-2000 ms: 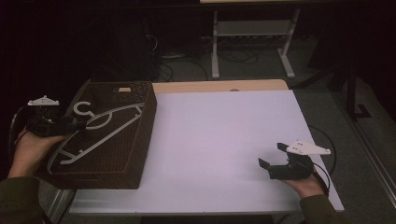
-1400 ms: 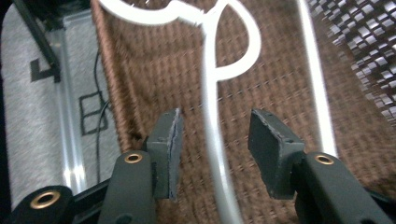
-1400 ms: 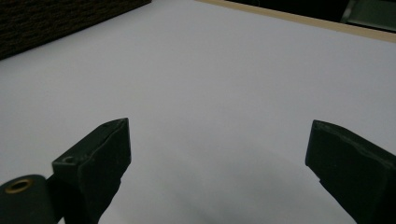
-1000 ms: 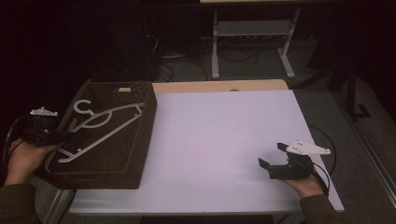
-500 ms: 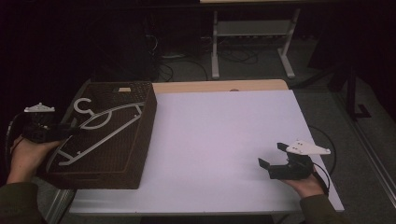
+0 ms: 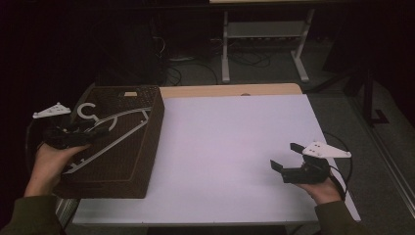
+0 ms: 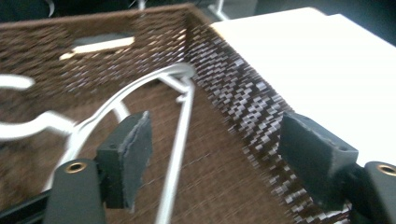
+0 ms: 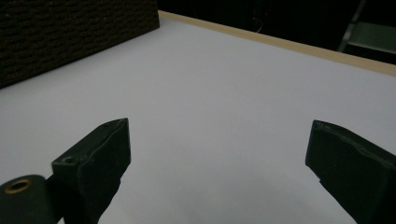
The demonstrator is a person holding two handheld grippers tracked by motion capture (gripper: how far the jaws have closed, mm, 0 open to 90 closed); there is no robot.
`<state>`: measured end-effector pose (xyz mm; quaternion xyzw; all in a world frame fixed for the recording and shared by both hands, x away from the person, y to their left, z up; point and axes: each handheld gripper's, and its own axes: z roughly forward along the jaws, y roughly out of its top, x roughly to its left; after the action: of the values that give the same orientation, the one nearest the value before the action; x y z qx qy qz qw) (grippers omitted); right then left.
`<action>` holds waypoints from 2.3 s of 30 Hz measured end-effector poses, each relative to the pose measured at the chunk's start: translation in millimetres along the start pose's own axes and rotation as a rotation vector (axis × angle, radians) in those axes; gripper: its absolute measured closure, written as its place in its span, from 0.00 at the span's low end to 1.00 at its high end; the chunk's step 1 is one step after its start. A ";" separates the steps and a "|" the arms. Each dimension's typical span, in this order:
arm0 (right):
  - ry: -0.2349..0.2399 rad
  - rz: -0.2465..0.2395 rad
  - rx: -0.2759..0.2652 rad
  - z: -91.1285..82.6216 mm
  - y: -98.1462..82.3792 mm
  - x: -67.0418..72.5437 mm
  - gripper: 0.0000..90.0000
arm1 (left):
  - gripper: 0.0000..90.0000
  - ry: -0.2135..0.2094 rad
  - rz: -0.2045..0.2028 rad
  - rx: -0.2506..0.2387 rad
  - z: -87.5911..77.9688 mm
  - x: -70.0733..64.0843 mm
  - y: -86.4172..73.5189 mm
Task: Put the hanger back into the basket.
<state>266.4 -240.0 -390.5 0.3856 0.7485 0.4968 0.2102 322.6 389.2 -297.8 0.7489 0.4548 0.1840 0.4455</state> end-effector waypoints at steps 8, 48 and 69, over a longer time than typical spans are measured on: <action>0.024 0.012 -0.039 -3.0 10.2 -1.7 0.07 | 0.20 -0.078 0.019 -0.084 8.9 -27.0 1.7; 0.176 0.015 -0.251 -8.5 78.2 3.3 0.02 | 0.03 -0.303 0.108 -0.326 64.6 -118.3 -9.9; 0.160 0.003 -0.252 -9.9 77.9 1.1 0.02 | 0.02 -0.311 0.113 -0.341 64.2 -120.9 -14.2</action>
<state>287.5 -228.6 -315.7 0.3167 0.6940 0.6162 0.1959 296.2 257.6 -328.4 0.7064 0.3004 0.1655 0.6192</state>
